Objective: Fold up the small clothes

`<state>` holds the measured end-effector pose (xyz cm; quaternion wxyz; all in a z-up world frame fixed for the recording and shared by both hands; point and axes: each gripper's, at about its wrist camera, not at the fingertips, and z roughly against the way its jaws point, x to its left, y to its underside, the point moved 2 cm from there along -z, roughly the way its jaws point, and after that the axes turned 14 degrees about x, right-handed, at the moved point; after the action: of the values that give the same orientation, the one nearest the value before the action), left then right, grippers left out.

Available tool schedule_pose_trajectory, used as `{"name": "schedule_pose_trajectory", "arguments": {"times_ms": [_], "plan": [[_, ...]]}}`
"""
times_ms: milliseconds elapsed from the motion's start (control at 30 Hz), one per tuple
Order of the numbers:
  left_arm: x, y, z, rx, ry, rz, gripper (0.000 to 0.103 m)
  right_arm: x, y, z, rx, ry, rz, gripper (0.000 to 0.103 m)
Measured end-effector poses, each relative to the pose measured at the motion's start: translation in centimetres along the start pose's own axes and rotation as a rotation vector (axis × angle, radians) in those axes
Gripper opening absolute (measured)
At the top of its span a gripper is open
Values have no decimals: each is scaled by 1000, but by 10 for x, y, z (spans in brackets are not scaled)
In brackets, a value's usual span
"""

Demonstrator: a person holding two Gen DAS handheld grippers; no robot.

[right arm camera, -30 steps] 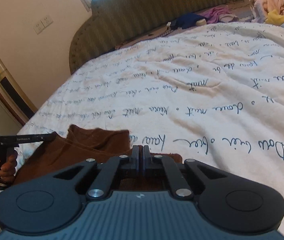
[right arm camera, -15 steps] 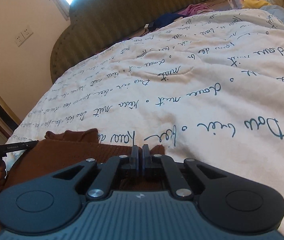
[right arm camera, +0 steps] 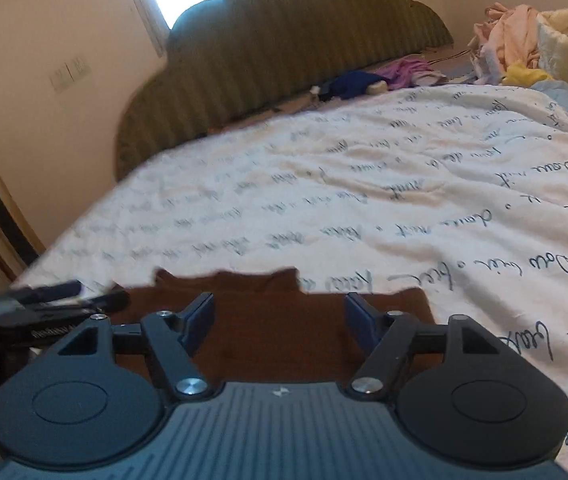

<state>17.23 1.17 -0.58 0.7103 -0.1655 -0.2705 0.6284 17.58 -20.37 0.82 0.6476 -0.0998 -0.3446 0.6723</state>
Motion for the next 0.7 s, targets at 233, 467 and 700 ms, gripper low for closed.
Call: {"name": "schedule_pose_trajectory", "arguments": {"times_ms": [233,467,700], "plan": [[25,-2,-22,65,70,94,103,-26,12,-21,8,88,24,70],[21,-3,-20,68,76,104,103,22,27,4,-23,133,141,81],[20,-3,-19,69,75,107,103,-5,36,-3,16,272,89,84]]}}
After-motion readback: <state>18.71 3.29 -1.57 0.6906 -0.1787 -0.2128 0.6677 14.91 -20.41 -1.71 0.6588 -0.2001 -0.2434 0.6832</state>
